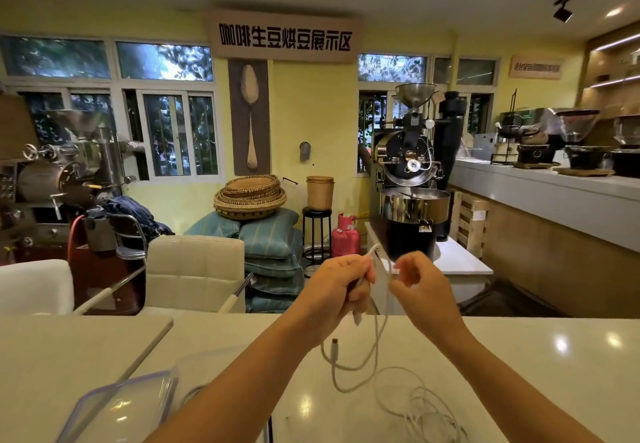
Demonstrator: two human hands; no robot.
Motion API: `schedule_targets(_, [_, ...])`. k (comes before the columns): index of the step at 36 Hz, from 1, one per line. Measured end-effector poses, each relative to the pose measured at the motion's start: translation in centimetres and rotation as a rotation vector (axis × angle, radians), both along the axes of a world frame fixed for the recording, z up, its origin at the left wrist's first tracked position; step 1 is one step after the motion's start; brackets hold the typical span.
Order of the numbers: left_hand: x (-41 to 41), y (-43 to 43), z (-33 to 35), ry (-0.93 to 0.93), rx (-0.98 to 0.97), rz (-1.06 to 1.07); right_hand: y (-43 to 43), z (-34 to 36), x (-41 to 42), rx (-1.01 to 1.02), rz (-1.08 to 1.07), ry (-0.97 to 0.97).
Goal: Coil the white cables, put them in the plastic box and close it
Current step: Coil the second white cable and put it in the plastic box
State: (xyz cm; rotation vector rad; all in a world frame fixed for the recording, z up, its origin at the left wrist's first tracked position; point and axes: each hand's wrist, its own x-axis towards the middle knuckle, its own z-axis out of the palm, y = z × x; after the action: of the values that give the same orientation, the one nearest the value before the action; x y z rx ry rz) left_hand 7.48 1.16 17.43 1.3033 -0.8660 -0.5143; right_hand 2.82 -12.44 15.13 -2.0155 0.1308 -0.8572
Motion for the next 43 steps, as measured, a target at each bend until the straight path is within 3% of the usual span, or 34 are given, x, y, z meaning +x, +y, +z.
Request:
schedule_targets(2, [-0.1, -0.2, 0.1, 0.0, -0.006, -0.01, 0.1, 0.1, 0.0, -0.017, 0.067, -0.114])
schedule_targets(5, [-0.3, -0.5, 0.5, 0.004, -0.02, -0.044, 0.6, 0.3, 0.3, 0.018, 0.209, -0.099])
schedule_targets(9, [-0.6, -1.0, 1.3, 0.007, -0.043, -0.065, 1.3, 0.5, 0.6, 0.112, 0.24, -0.165])
schedule_targets(17, [-0.8, -1.6, 2.3, 0.122, -0.141, -0.134, 2.6, -0.3, 0.4, 0.617, 0.453, -0.136])
schedule_targets(20, [-0.5, -1.6, 2.7, 0.134, -0.175, -0.098, 3.2, -0.7, 0.2, 0.782, 0.503, -0.04])
schedule_targets(24, [0.5, -1.5, 3.1, 0.02, -0.167, 0.021, 4.2, -1.7, -0.3, 0.744, 0.484, 0.167])
schedule_targets(31, [2.6, -0.7, 1.7, -0.363, 0.034, 0.323, 4.2, -1.5, -1.8, 0.526, 0.536, 0.455])
schedule_targets(39, [3.6, -0.3, -0.8, -0.57, 0.196, 0.367, 1.7, 2.1, -4.4, 0.528, 0.661, 0.466])
schedule_targets(43, [3.0, -0.3, -1.7, -0.493, 0.23, 0.302, 0.5, 4.5, -5.0, 0.66, 0.763, 0.353])
